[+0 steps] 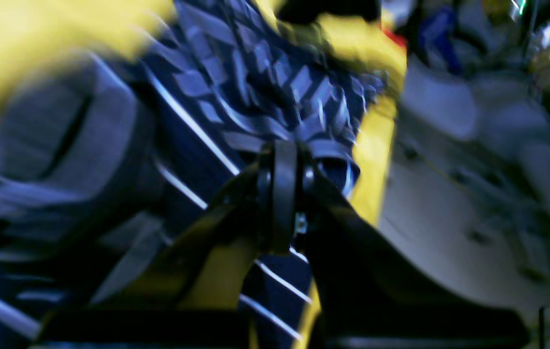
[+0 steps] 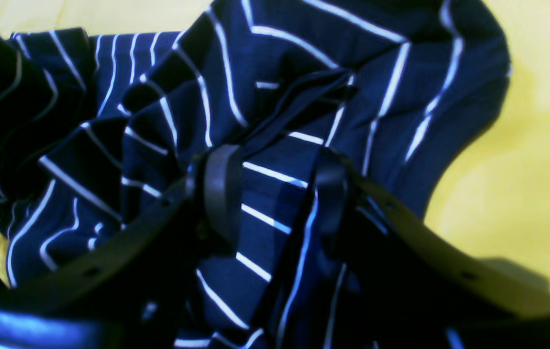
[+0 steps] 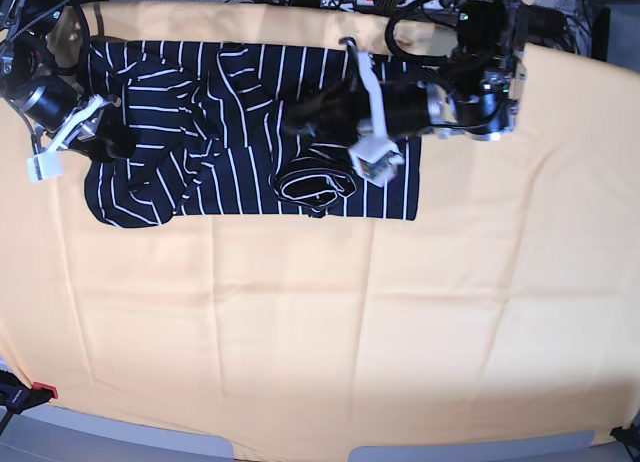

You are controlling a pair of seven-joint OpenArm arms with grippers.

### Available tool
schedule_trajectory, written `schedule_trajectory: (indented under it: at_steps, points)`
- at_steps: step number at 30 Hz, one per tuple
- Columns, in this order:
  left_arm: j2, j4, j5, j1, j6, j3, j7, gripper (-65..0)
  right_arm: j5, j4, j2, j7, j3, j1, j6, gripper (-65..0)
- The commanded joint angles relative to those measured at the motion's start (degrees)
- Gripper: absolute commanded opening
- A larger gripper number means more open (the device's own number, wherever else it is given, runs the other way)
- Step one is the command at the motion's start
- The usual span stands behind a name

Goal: Fold the T-shirt properly
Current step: 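Grasp the folded layer with the left gripper and push it toward the right gripper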

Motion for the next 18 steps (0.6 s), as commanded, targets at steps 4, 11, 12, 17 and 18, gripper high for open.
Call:
schedule_trajectory:
  at_steps: [4, 11, 12, 17, 18]
  points:
    - [-0.3, 4.9, -1.1, -0.2, -0.5, -11.6, -1.5, -65.0, 1.2, 1.0, 1.0, 1.0, 0.5, 0.3, 0.5, -37.1]
    - [-0.3, 4.7, 12.0, 1.4, 10.0, -22.2, -9.9, -65.0, 1.5, 1.0, 1.0, 1.0, 0.5, 0.3, 0.5, -37.1]
    - [-0.3, 4.2, 13.4, 1.4, 10.0, -21.9, -10.1, -65.0, 1.5, 1.0, 1.0, 1.0, 0.5, 0.3, 0.5, -37.2]
    - [-0.4, -1.2, 18.0, 1.0, 8.9, -17.3, -12.9, -65.0, 1.9, 1.0, 1.0, 1.0, 0.5, 0.3, 0.5, -37.1]
    - [-0.4, -2.5, 19.5, 0.8, 8.9, -16.0, -13.8, -65.0, 1.9, 1.0, 1.0, 1.0, 0.5, 0.3, 0.5, -37.1]
